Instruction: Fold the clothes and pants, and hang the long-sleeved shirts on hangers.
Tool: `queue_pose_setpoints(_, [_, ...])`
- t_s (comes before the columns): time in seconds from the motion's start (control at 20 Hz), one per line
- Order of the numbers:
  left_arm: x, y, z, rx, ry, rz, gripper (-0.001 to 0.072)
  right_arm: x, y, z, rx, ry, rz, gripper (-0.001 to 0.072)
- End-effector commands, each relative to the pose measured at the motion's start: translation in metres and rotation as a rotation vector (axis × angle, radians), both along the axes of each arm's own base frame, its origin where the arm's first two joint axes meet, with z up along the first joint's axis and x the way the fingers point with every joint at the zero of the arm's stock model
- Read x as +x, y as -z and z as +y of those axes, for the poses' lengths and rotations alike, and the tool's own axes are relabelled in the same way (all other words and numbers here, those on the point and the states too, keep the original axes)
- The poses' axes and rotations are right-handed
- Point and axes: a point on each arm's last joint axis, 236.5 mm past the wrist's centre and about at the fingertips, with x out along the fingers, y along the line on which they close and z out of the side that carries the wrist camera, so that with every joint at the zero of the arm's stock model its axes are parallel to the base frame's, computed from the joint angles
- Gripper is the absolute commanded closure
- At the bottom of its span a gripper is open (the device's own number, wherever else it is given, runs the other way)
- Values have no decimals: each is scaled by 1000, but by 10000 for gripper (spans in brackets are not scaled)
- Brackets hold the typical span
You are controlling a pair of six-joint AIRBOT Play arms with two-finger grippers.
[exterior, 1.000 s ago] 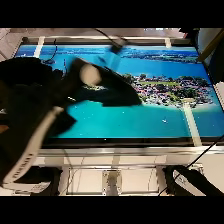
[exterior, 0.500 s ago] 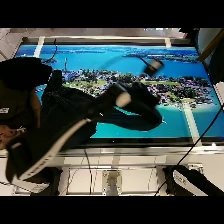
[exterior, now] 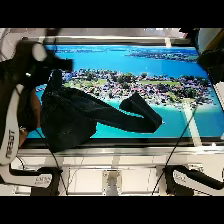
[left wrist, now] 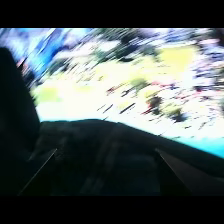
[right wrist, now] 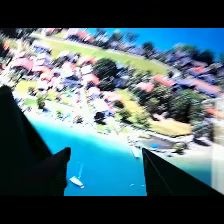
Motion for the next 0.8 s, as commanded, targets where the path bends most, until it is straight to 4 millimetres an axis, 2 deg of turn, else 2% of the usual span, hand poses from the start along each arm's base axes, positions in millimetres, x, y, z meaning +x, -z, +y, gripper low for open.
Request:
queue_pose_setpoints(0.0, [-3, 54, 77, -142, -157, 158, 14, 18, 79, 20, 100, -31, 177, 190])
queue_pose_setpoints(0.15, [5, 102, 89, -127, -145, 231, 14, 27, 139, 25, 135, -29, 283, 190])
queue_pose_setpoints(0.3, [32, 134, 72, -104, -86, 193, 15, 44, 171, 25, 143, -20, 304, 190])
queue_pose_setpoints(0.4, [47, 153, 55, -95, -47, 189, 15, 53, 180, 24, 142, -18, 294, 190])
queue_pose_setpoints(0.55, [49, 183, 37, -95, -13, 253, 15, 62, 180, 22, 133, -21, 263, 190])
queue_pose_setpoints(0.65, [47, 198, 35, -96, -11, 281, 15, 63, 180, 21, 125, -25, 260, 190])
queue_pose_setpoints(0.75, [47, 204, 35, -96, -11, 292, 15, 62, 180, 21, 123, -28, 261, 190])
